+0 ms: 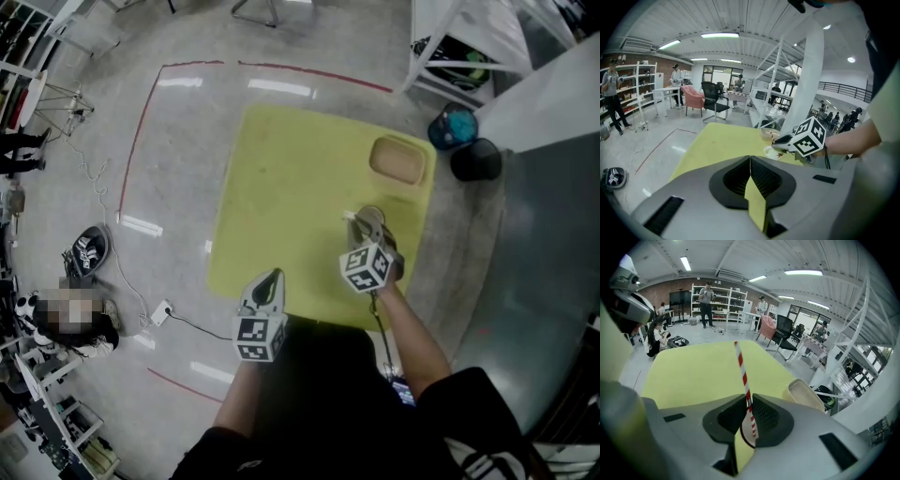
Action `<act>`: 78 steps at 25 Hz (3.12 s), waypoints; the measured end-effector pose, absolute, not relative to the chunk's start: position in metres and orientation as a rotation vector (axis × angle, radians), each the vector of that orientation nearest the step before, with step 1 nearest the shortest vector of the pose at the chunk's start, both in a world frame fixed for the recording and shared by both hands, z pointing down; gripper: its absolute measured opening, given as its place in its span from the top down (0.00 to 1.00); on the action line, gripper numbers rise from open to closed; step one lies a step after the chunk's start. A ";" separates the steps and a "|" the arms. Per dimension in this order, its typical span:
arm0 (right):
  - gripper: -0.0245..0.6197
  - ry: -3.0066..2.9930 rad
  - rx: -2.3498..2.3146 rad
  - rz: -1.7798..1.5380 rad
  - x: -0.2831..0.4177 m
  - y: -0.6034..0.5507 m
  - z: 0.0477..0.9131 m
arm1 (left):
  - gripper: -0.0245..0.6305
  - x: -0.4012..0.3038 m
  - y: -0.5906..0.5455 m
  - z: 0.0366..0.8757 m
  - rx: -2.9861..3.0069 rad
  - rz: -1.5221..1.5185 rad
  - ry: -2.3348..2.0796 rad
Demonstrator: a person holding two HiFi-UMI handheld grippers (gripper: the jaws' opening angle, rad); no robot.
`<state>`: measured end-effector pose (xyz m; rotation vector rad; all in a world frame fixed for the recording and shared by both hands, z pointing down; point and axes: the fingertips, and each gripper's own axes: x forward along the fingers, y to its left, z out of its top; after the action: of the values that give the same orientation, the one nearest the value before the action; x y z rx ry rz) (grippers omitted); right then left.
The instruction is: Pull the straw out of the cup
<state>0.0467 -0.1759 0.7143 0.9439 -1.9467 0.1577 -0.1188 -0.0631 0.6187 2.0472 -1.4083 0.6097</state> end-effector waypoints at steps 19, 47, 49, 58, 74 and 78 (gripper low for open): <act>0.90 -2.004 1.206 0.368 0.081 -0.173 0.682 | 0.89 -0.092 -0.090 0.619 2.161 0.618 -1.280; 0.90 -2.209 1.720 0.624 0.139 -0.155 0.568 | 0.89 0.004 -0.131 0.587 2.356 0.570 -1.090; 0.90 -2.214 1.729 0.621 0.138 -0.151 0.560 | 0.89 0.008 -0.134 0.574 2.391 0.548 -1.096; 0.90 -2.256 1.719 0.505 0.123 -0.128 0.509 | 0.89 0.020 -0.128 0.526 2.483 0.459 -1.080; 0.90 -2.304 1.732 0.378 0.113 -0.139 0.470 | 0.89 0.013 -0.160 0.496 2.538 0.374 -1.146; 0.90 -2.297 1.739 0.379 0.115 -0.137 0.464 | 0.89 0.015 -0.159 0.491 2.546 0.369 -1.137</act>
<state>0.1152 -0.1370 0.4642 1.7393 -2.2973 0.3793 0.0152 -0.1595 0.4907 2.5464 -1.1365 0.3687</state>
